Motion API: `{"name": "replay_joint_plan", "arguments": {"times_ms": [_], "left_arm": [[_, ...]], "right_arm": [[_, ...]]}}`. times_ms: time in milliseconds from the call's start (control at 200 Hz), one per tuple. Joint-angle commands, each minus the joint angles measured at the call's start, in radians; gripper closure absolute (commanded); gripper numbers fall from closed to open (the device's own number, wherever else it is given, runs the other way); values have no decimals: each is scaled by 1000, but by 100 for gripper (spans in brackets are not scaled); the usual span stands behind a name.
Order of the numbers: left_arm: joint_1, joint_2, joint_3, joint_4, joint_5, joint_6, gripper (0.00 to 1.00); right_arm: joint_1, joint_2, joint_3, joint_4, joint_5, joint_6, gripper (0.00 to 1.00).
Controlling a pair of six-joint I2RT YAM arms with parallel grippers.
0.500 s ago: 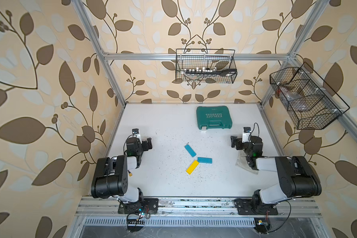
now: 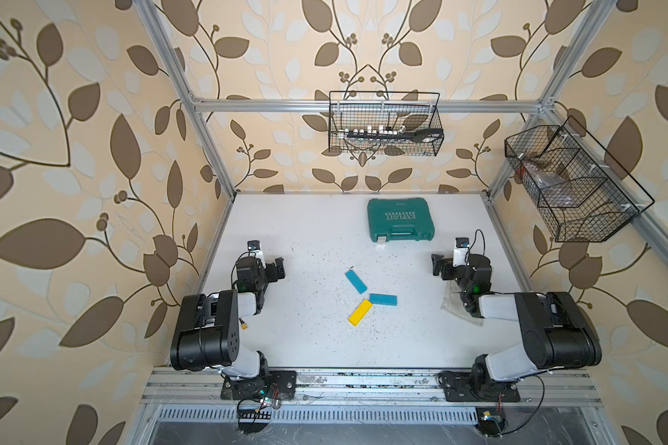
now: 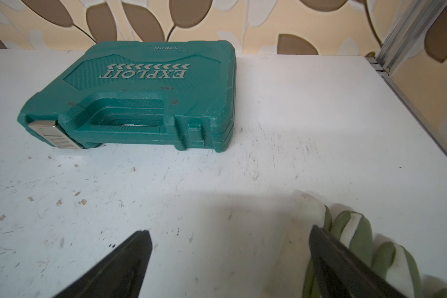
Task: Assemble the number 7 with building blocks
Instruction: Move the building block to the center of the board.
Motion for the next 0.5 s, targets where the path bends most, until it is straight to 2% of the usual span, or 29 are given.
{"name": "replay_joint_plan", "arguments": {"times_ms": [0,435,495], "left_arm": [[3,2,22,28,11,17,1],[3,0,20,30,10,16,1],[2,-10,36,-1,-24,3,1]], "right_arm": [[5,-9,18,-2,-2,-8,1],[6,-10,16,-2,0,-8,0],[6,-11,16,-1,1,-8,1]]}}
